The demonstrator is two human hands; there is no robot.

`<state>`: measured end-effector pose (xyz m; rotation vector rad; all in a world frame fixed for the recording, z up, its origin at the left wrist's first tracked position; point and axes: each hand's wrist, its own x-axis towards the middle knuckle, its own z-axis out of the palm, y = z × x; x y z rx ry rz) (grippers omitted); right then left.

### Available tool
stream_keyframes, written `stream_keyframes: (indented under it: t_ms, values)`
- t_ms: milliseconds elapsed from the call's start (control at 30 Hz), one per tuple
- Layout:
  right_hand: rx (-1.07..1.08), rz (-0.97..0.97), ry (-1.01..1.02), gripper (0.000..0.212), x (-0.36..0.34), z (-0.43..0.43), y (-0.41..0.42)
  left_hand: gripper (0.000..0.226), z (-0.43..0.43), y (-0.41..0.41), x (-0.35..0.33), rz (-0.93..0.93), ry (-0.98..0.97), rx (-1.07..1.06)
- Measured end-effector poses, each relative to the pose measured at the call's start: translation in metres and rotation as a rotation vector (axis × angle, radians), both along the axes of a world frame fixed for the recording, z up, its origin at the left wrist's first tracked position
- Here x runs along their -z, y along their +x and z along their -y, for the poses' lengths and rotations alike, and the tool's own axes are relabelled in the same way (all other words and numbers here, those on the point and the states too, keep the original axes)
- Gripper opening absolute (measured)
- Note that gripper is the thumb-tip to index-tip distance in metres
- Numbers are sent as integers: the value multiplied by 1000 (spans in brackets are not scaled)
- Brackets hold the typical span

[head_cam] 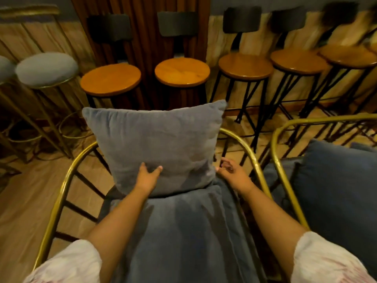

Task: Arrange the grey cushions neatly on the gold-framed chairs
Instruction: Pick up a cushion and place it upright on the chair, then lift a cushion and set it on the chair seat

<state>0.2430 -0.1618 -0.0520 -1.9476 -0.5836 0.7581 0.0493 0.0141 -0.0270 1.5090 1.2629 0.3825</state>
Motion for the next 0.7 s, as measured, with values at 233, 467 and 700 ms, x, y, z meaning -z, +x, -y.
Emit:
stream_keyframes:
  t_ms: [233, 467, 700]
  values:
    - [91, 258, -28, 50, -60, 160, 18, 65, 162, 89, -53, 68, -69, 319]
    - [239, 304, -83, 49, -85, 332, 73, 66, 329, 176, -73, 93, -78, 566]
    - [541, 200, -111, 64, -76, 442, 144, 56, 419, 241, -58, 123, -85, 668]
